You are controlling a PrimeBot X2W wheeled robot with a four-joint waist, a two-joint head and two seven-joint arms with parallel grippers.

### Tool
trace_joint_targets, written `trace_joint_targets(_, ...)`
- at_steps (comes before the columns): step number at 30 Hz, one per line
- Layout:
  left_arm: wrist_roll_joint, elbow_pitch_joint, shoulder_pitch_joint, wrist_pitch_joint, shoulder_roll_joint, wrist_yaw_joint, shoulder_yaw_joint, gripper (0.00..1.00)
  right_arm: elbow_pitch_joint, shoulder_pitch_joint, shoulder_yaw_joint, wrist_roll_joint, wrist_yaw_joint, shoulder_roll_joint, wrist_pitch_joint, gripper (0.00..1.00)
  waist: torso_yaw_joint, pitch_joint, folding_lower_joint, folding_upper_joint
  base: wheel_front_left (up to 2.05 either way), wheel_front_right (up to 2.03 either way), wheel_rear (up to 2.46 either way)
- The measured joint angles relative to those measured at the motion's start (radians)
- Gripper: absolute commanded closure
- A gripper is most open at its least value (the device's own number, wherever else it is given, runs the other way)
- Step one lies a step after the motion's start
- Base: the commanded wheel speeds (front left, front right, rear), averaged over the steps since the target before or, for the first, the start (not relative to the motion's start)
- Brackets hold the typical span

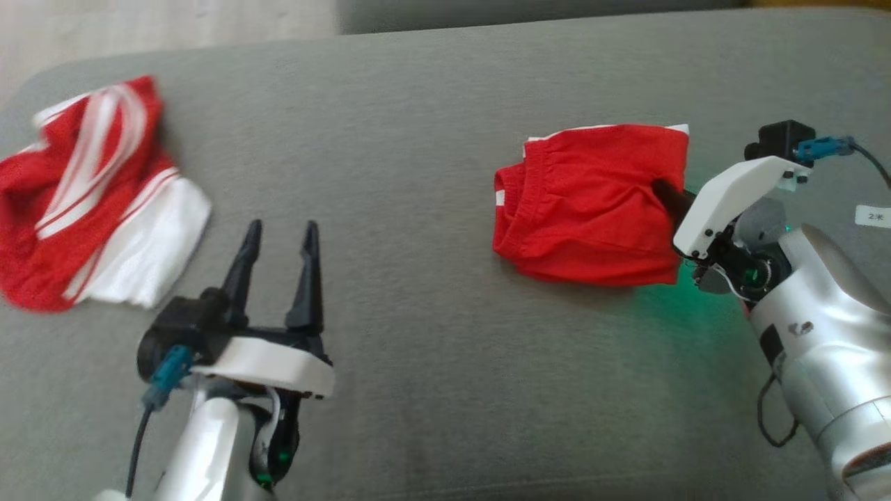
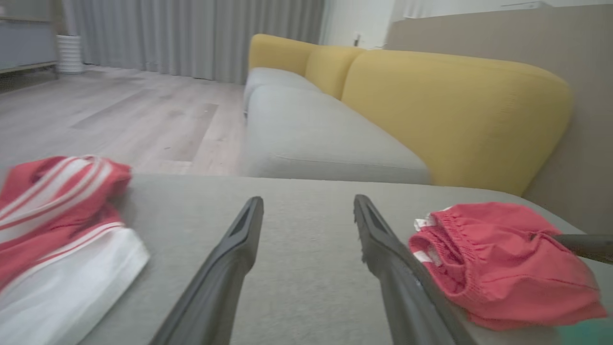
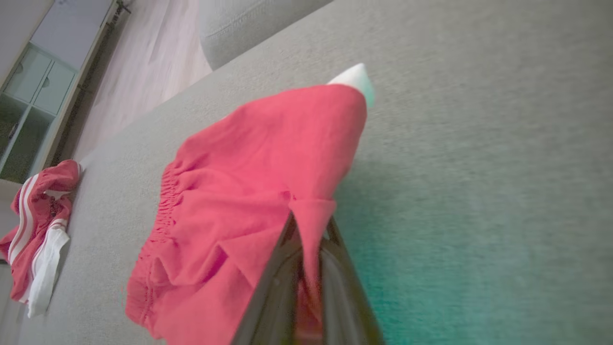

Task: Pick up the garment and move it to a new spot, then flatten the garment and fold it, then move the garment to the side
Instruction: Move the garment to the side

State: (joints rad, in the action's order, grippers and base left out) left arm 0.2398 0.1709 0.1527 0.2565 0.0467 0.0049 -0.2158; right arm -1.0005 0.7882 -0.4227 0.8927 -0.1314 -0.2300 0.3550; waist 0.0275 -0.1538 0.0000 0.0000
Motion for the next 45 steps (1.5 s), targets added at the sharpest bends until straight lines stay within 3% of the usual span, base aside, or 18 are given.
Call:
trace_joint_targets(10, -0.019, 0.057, 0.081, 0.000, -0.001, -0.015, -0.050, 0.00, 0.041, 0.001, -0.061, 0.046, 0.000, -0.004, -0.044, 1.00, -0.217, -0.010, 0.0000, 0.0000, 0.00, 0.00, 0.00)
trace_joint_targets(15, -0.026, 0.063, 0.116, 0.000, -0.002, -0.015, -0.080, 0.00, 0.055, 0.026, -0.097, 0.058, 0.000, -0.021, -0.069, 1.00, -0.279, -0.048, 0.0000, 0.0000, 0.00, 0.00, 0.00)
trace_joint_targets(28, -0.063, 0.083, 0.244, -0.001, 0.006, -0.013, -0.103, 0.00, -0.022, 0.341, -0.198, -0.013, 0.000, -0.223, -0.103, 1.00, -0.248, -0.267, 0.0002, 0.0000, 0.00, 0.00, 0.00)
trace_joint_targets(39, -0.071, 0.081, 0.281, -0.001, 0.010, -0.004, -0.107, 0.00, -0.184, 0.472, -0.258, -0.122, 0.000, -0.273, -0.156, 1.00, -0.208, -0.360, 0.0002, -0.0001, 0.00, 0.00, 0.00)
trace_joint_targets(40, -0.071, 0.081, 0.284, -0.001, 0.010, -0.004, -0.107, 0.00, -0.206, 0.476, -0.258, -0.128, 0.000, -0.272, -0.169, 0.00, -0.207, -0.355, 0.0000, -0.0001, 0.00, 0.00, 0.00)
trace_joint_targets(45, -0.062, 0.088, 0.282, -0.001, 0.010, 0.000, -0.102, 0.00, -0.230, 0.474, -0.261, -0.130, 0.000, -0.264, -0.222, 0.00, -0.202, -0.321, -0.0001, 0.0000, 0.00, 0.00, 0.00)
